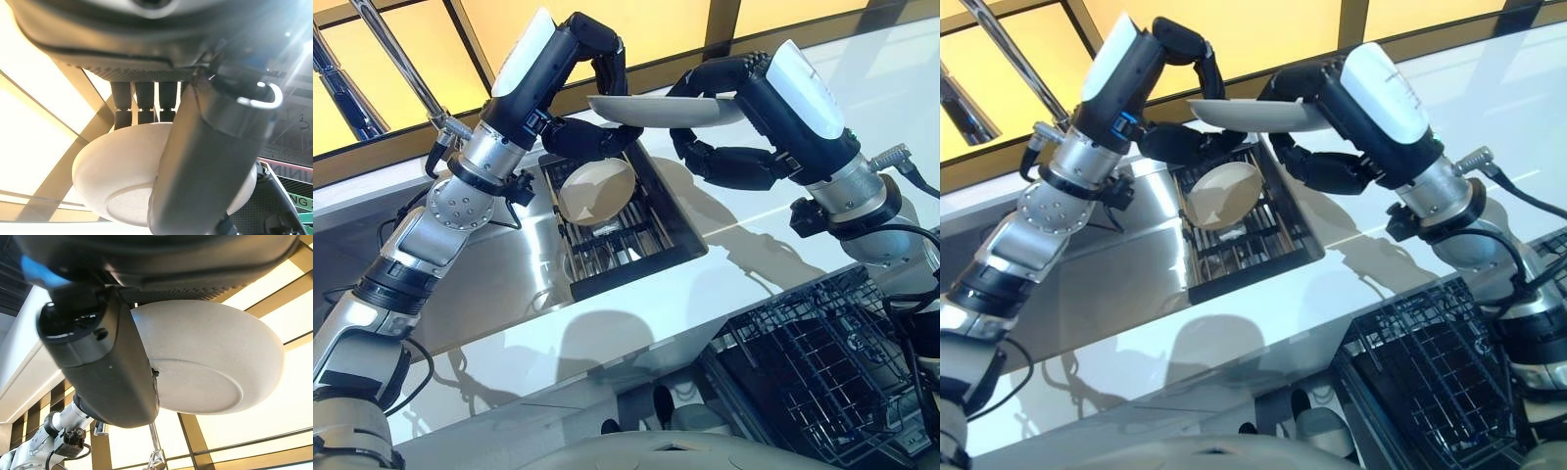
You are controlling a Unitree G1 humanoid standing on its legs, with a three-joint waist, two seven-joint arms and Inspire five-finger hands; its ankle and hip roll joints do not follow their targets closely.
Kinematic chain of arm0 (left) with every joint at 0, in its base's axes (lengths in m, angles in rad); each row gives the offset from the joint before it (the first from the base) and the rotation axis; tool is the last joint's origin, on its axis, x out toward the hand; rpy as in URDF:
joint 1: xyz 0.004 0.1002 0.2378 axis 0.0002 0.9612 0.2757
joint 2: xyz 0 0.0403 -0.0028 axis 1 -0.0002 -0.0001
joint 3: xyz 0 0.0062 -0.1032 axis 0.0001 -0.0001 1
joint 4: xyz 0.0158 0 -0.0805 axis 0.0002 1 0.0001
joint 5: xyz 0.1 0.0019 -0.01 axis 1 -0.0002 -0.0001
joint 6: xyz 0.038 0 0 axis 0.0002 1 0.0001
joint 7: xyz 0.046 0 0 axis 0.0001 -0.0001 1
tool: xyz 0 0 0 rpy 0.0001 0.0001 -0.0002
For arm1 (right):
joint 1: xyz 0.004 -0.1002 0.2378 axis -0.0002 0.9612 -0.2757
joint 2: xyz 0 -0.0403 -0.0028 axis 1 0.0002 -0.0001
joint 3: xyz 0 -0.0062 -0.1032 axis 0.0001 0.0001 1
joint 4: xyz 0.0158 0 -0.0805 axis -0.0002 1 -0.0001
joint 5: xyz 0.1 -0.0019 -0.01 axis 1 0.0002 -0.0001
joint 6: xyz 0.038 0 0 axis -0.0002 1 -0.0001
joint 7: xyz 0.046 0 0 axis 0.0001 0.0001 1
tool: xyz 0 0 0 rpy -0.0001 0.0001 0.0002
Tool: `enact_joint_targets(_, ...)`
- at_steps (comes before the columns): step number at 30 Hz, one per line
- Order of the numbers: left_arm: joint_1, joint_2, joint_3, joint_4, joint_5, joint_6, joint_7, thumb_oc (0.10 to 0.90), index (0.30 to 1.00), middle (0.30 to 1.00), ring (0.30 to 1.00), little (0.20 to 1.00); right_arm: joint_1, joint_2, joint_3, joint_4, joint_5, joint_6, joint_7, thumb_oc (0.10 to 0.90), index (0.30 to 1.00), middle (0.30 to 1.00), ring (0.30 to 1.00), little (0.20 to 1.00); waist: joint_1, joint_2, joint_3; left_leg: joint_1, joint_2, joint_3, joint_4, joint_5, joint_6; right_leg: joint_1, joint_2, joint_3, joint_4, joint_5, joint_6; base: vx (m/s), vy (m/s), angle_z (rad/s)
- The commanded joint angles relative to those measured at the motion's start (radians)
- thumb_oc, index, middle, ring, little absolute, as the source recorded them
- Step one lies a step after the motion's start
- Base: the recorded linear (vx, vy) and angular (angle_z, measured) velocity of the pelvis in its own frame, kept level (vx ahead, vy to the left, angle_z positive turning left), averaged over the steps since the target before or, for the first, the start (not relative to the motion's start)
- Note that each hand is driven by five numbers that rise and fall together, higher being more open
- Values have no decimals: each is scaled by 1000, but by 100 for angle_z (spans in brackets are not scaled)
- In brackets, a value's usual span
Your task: Pick up plates and place into dishwasher.
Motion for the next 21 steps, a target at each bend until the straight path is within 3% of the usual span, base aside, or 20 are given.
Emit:
enact_joint_targets(1,-164,-5,-1,45,-89,-31,57,100,300,300,300,200,-6,38,-102,-21,59,-46,-91,100,300,300,300,200,2,-24,-127,-7,-16,8,12,-70,0,7,-26,-28,86,-107,134,0,0,0)
enact_joint_targets(3,-159,-3,2,46,-84,-32,60,100,300,300,300,200,2,34,-111,-16,46,-45,-99,100,300,300,300,200,2,-23,-127,-7,-16,8,12,-70,0,7,-26,-28,85,-108,134,0,0,0)
enact_joint_targets(4,-156,0,4,46,-83,-32,58,188,375,375,375,288,5,30,-115,-11,33,-44,-106,100,300,300,300,200,2,-23,-127,-7,-16,8,12,-71,0,8,-26,-28,85,-108,134,0,0,0)
enact_joint_targets(5,-151,5,7,45,-78,-27,57,539,676,676,676,639,9,24,-120,-8,29,-41,-111,100,300,300,300,200,2,-23,-126,-6,-15,9,12,-70,0,7,-26,-28,86,-107,134,0,0,0)
enact_joint_targets(6,-147,7,9,43,-75,-22,53,800,900,900,900,900,12,22,-124,-7,28,-41,-113,100,300,300,300,200,1,-23,-126,-6,-15,9,12,-70,0,7,-26,-28,86,-107,134,0,0,0)
enact_joint_targets(13,-73,68,62,40,-65,4,25,800,900,900,900,900,89,-36,-213,10,-34,-34,-141,100,300,300,300,200,0,-24,-127,-6,-12,12,10,-67,-4,7,-25,-27,80,-101,138,0,0,0)
enact_joint_targets(21,48,136,171,84,-42,-35,30,800,900,900,900,900,211,-101,-349,29,-72,-49,-187,100,300,300,300,200,-9,-27,-126,-9,-7,23,8,-62,-8,2,-22,-24,74,-92,140,0,-4,-1)
